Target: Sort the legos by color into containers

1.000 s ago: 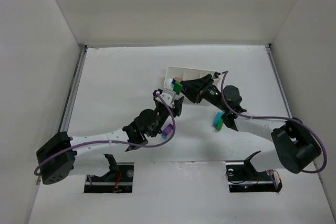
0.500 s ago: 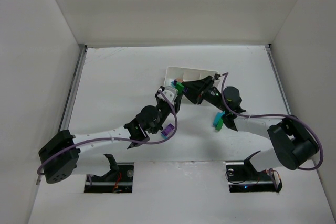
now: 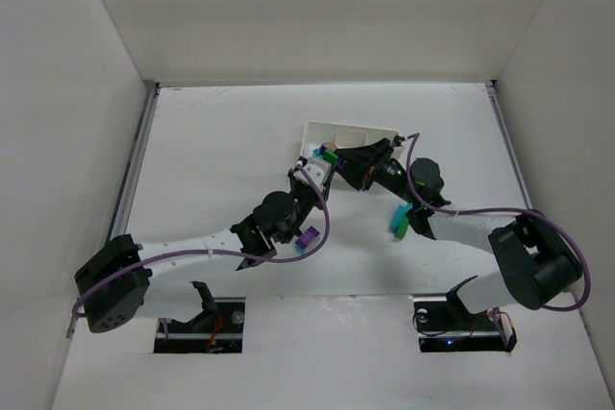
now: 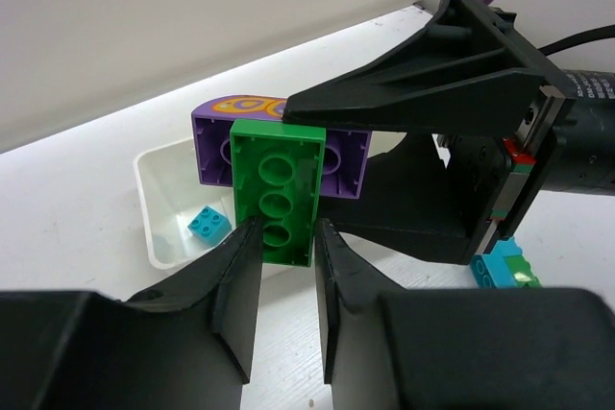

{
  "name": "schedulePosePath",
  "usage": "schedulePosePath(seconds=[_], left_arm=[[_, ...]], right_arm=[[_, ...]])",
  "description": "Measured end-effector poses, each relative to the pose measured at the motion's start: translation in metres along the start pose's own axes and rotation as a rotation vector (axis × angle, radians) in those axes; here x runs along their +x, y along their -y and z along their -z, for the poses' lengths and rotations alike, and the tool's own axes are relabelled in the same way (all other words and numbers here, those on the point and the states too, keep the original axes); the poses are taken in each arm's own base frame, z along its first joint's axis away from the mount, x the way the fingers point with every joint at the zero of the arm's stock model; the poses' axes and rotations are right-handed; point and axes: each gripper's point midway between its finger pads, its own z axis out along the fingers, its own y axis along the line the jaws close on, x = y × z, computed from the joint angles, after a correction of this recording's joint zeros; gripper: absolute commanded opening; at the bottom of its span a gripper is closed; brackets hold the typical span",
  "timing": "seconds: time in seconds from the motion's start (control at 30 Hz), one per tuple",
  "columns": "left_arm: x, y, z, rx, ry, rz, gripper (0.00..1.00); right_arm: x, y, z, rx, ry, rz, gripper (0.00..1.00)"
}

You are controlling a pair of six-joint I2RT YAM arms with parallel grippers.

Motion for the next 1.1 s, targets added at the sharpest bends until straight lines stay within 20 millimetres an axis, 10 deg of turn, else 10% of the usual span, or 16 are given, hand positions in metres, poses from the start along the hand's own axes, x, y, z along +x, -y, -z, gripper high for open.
schedulePosePath(seconds=[0.53,1.1], left_arm=[[-0.017,0.007,0.031,0.012,0.003,0.017,0.11],[-0.041,-0.001,0.062,0.045,0.077,0.182,0.14]], right_arm=[[0.022,-0.009,0.008,-0.028,-0.129,0.007,0.25],[-0.005,-0.010,0.007,-0.041,-0.038,0.046,0.25]])
